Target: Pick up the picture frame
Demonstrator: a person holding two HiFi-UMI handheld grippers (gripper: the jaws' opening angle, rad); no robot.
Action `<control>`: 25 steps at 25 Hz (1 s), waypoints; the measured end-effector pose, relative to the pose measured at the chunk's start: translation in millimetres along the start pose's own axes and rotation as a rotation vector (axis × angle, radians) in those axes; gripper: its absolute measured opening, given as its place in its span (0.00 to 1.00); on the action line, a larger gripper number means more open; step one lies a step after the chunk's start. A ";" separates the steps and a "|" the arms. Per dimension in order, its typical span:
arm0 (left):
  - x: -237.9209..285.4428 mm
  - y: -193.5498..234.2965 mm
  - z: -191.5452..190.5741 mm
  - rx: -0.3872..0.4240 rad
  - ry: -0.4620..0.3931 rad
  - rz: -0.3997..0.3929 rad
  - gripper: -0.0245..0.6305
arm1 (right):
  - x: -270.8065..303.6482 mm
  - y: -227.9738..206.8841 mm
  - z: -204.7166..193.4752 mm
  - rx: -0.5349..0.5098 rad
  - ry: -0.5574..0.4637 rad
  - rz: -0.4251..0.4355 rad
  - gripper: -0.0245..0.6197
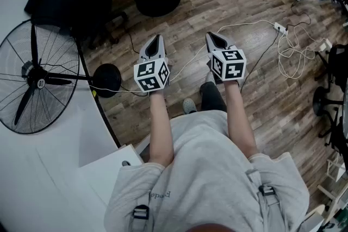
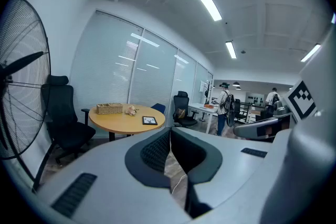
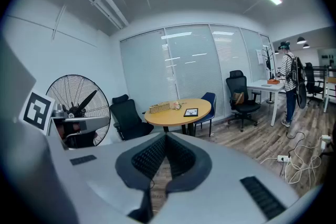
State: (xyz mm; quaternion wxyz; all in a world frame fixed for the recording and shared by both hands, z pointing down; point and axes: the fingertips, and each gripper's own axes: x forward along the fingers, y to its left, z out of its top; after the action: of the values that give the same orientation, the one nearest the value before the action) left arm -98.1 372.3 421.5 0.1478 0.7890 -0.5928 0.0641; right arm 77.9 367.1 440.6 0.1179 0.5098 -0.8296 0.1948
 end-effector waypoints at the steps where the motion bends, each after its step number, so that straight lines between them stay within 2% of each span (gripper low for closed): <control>1: 0.5 0.8 -0.1 0.003 0.000 -0.001 0.08 | 0.0 0.1 -0.2 0.000 -0.003 -0.002 0.07; 9: 5.7 1.0 1.0 0.017 0.002 0.003 0.08 | 2.1 -2.5 1.0 -0.004 -0.004 -0.006 0.07; 12: 7.4 2.3 1.5 0.019 0.003 0.000 0.08 | 4.9 -3.6 2.3 0.026 -0.014 0.001 0.07; 18: 16.2 1.5 -4.5 0.009 0.050 -0.023 0.08 | 9.7 -12.6 -0.5 0.041 -0.004 -0.009 0.08; 21: 17.4 1.7 -2.0 0.001 0.043 -0.025 0.08 | 10.5 -8.7 2.0 0.047 -0.009 0.016 0.08; 23: 17.3 -1.1 -3.8 -0.005 0.044 -0.036 0.08 | 10.3 -2.4 2.1 0.046 -0.018 0.056 0.13; 24: 17.4 -2.3 -6.7 -0.010 0.051 -0.044 0.08 | 10.4 0.3 0.4 0.044 -0.019 0.071 0.23; 25: 17.8 -2.5 -10.4 -0.014 0.060 -0.048 0.09 | 11.2 2.3 -2.2 0.041 -0.017 0.079 0.25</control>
State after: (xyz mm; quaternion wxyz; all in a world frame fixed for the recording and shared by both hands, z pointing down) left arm -89.8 359.9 435.9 0.1726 0.7998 -0.5694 0.0798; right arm 70.8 360.1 446.6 0.0924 0.4806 -0.8459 0.2121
